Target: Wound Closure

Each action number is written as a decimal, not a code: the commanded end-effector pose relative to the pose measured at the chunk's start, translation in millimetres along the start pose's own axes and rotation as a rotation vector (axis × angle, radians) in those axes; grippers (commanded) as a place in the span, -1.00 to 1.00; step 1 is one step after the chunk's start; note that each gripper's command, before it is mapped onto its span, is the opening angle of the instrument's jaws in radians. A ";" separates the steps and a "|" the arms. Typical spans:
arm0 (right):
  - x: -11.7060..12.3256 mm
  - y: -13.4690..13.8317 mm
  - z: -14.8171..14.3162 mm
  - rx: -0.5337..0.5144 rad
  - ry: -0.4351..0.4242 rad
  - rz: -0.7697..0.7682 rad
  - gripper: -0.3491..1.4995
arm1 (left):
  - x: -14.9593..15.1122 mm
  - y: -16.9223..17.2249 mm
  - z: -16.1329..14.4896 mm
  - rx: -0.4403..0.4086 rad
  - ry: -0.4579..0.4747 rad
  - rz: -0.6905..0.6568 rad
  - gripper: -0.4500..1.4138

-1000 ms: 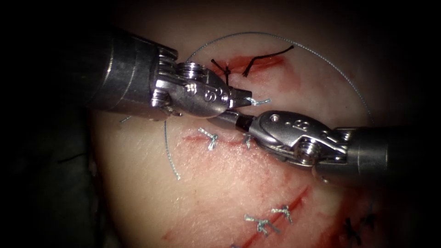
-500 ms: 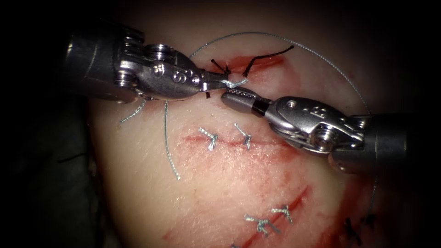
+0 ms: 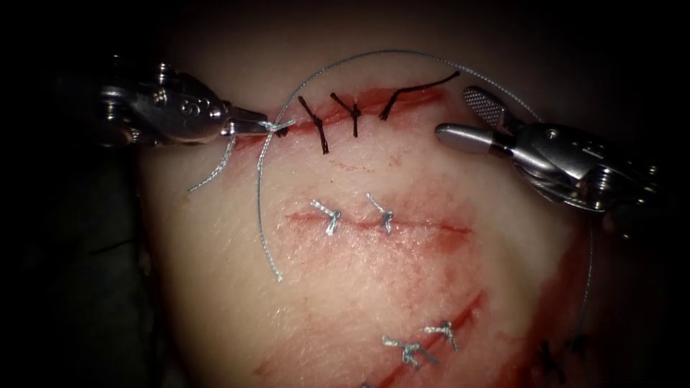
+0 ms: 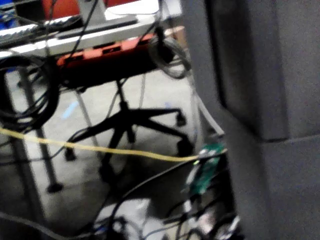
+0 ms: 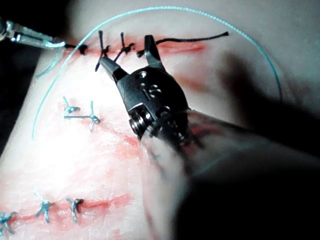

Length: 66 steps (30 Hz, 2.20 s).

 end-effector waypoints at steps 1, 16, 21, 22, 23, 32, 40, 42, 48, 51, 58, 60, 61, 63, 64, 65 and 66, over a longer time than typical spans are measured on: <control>-0.2 -0.8 0.9 0.002 0.002 0.000 0.76 | -0.3 0.1 0.8 -0.014 -0.007 -0.039 -1.00; -1.4 -2.2 0.6 0.003 0.006 -0.010 0.82 | -3.4 -0.8 1.1 -0.037 -0.070 -0.391 0.95; -1.4 -2.4 0.5 0.002 0.006 -0.010 0.86 | -4.0 0.6 1.7 -0.168 -0.049 -0.385 0.86; -1.4 -2.4 0.5 0.002 0.006 -0.010 0.86 | -4.3 1.0 2.0 -0.195 -0.046 -0.404 0.88; -1.4 -2.4 0.5 0.002 0.006 -0.010 0.86 | -4.6 1.2 2.2 -0.215 -0.045 -0.422 0.88; -1.5 -3.2 0.4 0.000 0.007 -0.010 0.89 | -7.5 3.0 5.3 -0.357 -0.028 -0.496 0.90; -1.5 -3.6 0.4 -0.002 0.007 -0.009 0.93 | -8.0 4.1 5.0 -0.251 -0.208 -0.281 0.95; -1.5 -3.8 0.4 -0.002 0.007 -0.009 0.93 | -8.2 4.5 4.6 -0.261 -0.212 -0.231 0.95; -1.5 -4.1 0.4 -0.004 0.007 -0.008 0.95 | -7.9 3.6 1.8 -0.198 -0.334 -0.212 0.97; -1.5 -4.2 0.4 -0.004 0.007 -0.008 0.95 | -7.9 3.3 1.5 -0.181 -0.331 -0.209 0.97; -1.5 -4.6 0.4 -0.005 0.007 -0.008 0.96 | -7.2 3.8 1.2 -0.194 -0.332 -0.225 0.85; -1.6 -4.7 0.4 -0.005 0.007 -0.009 0.96 | -7.4 4.6 1.0 -0.236 -0.336 -0.232 0.74; -1.6 -4.7 0.3 -0.005 0.008 -0.009 0.96 | -7.4 5.2 0.9 -0.262 -0.339 -0.239 0.68; -1.6 -4.8 0.3 -0.006 0.008 -0.009 0.96 | -7.3 6.0 1.0 -0.296 -0.328 -0.251 0.68; -1.6 -4.9 0.4 -0.006 0.008 -0.009 0.96 | -6.9 6.4 1.3 -0.317 -0.301 -0.257 0.67; -1.6 -4.9 0.4 -0.007 0.008 -0.009 0.96 | -6.8 6.4 1.4 -0.317 -0.296 -0.259 0.65; -1.6 -5.0 0.4 -0.007 0.008 -0.009 0.96 | -6.6 6.4 2.3 -0.312 -0.296 -0.262 0.67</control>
